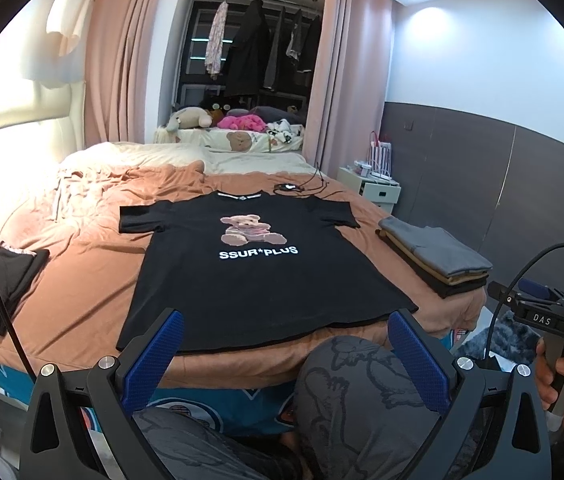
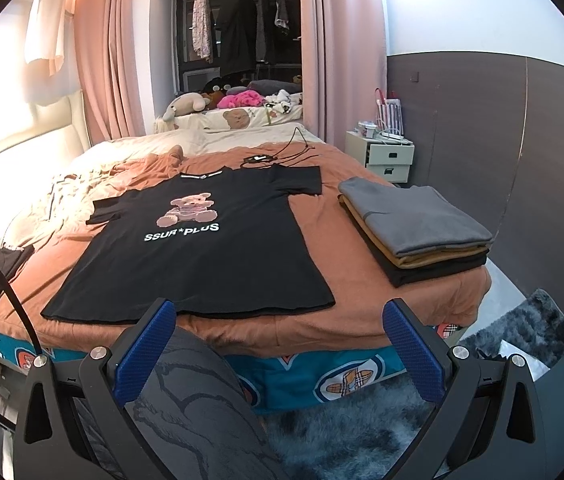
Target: Fold small clothes
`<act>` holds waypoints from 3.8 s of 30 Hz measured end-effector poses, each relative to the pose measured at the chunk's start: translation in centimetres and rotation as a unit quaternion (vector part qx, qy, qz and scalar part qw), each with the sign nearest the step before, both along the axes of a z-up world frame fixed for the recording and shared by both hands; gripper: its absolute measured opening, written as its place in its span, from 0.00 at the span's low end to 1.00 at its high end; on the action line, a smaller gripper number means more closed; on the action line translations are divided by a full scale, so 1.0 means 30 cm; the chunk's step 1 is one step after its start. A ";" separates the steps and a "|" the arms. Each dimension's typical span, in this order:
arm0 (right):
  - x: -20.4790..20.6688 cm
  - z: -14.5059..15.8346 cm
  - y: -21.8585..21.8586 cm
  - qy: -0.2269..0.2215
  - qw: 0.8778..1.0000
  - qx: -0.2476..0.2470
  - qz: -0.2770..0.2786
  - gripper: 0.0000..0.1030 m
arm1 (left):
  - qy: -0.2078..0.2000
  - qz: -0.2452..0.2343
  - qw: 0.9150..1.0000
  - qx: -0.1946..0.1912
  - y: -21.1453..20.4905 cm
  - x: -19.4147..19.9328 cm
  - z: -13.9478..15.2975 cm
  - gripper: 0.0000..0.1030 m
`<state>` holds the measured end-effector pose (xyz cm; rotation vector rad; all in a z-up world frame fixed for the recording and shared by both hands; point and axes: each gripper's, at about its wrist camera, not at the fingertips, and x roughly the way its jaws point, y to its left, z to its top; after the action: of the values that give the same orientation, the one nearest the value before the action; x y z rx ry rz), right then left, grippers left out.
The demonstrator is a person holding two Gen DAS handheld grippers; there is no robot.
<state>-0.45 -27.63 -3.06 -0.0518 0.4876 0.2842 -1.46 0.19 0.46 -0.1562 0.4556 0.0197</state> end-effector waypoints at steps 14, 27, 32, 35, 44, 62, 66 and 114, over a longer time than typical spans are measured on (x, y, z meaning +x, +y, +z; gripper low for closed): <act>0.026 0.024 0.018 0.005 1.000 0.004 0.001 1.00 | 0.007 -0.001 1.000 -0.004 0.021 0.026 0.032 1.00; 0.174 0.071 0.105 0.021 1.000 -0.006 0.015 1.00 | 0.016 0.018 1.000 -0.018 0.135 0.144 0.057 0.99; 0.268 0.079 0.172 0.028 0.999 -0.021 0.031 1.00 | 0.024 0.035 0.999 -0.023 0.212 0.222 0.059 0.99; 0.325 0.088 0.209 0.029 0.999 -0.020 0.039 1.00 | 0.032 0.046 0.998 -0.026 0.258 0.268 0.059 0.99; 0.500 0.089 0.269 0.040 0.998 -0.018 0.048 1.00 | 0.046 0.074 0.996 -0.030 0.386 0.389 0.060 0.99; 0.862 0.153 0.481 0.088 0.991 -0.015 0.104 1.00 | 0.076 0.097 0.989 -0.079 0.726 0.697 0.073 0.99; 0.948 0.170 0.523 0.096 0.988 0.000 0.122 1.00 | 0.082 0.112 0.987 -0.080 0.821 0.769 0.071 0.99; 1.935 -0.311 1.508 0.180 0.946 -0.044 0.267 0.44 | 0.244 0.180 0.941 -0.154 1.693 1.702 -0.541 0.62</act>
<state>57.59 17.61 -12.39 -0.2232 0.8497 0.8144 49.60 50.99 -15.77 -0.5490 0.9216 0.3544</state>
